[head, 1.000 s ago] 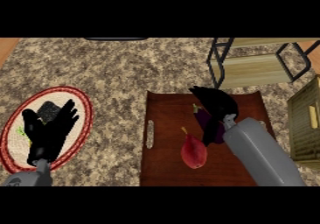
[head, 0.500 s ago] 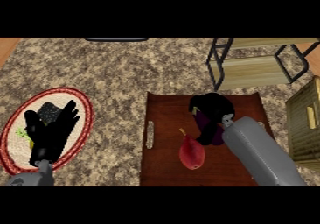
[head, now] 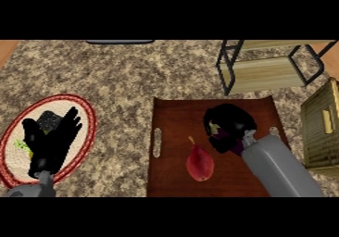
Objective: Pick the eggplant from the tray and place it in the tiered shelf
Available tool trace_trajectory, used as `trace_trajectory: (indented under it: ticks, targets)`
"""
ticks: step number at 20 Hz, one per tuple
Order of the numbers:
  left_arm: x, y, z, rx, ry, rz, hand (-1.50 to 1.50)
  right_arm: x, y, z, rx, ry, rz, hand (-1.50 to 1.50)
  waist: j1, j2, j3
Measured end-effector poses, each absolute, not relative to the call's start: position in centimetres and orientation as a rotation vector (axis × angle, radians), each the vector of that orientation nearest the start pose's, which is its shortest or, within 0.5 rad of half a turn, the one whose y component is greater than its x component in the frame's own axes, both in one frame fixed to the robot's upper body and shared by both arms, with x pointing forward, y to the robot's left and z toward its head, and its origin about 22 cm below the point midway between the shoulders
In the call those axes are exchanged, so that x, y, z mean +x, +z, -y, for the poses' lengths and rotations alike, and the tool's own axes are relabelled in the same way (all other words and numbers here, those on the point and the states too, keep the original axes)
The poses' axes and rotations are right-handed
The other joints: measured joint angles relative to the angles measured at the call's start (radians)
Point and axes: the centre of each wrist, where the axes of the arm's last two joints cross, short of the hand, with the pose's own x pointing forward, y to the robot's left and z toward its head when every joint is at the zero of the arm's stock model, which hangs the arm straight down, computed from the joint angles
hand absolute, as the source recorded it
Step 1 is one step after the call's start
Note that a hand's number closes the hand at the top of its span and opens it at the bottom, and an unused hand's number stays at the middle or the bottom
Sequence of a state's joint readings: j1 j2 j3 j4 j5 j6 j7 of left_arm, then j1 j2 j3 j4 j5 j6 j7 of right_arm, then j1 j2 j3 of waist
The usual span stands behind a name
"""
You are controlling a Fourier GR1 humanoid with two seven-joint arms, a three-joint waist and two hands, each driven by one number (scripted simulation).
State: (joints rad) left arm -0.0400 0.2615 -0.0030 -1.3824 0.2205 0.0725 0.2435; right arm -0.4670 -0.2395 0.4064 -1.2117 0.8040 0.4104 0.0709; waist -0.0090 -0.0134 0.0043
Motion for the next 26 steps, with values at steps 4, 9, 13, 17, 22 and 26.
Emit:
trace_trajectory:
  ticks: [4,9,13,17,22,26]
  targets:
    - [24.7,-1.5,-30.0,0.112,0.065,1.169,0.0,31.6,3.8,19.5,-0.398,1.355,1.261,1.5,-0.012,0.001,0.001]
    - [24.2,-1.9,-30.2,0.114,0.072,1.179,0.0,29.9,8.6,21.1,-0.426,1.159,1.448,1.5,-0.023,-0.002,0.003]
    - [24.3,-1.6,-30.6,0.117,0.075,1.158,0.0,28.6,14.7,22.5,-0.518,1.03,1.585,1.5,-0.028,-0.004,0.002]
    - [24.3,-1.7,-30.1,0.122,0.067,1.166,0.0,26.3,19.9,24.0,-0.613,0.91,1.651,1.5,-0.025,-0.003,0.002]
    - [24.6,-1.6,-30.3,0.112,0.061,1.17,0.0,24.8,26.4,26.1,-0.7,0.801,1.689,1.5,-0.011,0.0,0.001]
    - [25.0,-1.3,-29.6,0.104,0.048,1.169,0.0,25.3,30.6,27.5,-0.744,0.716,1.69,1.5,0.002,0.004,0.0]
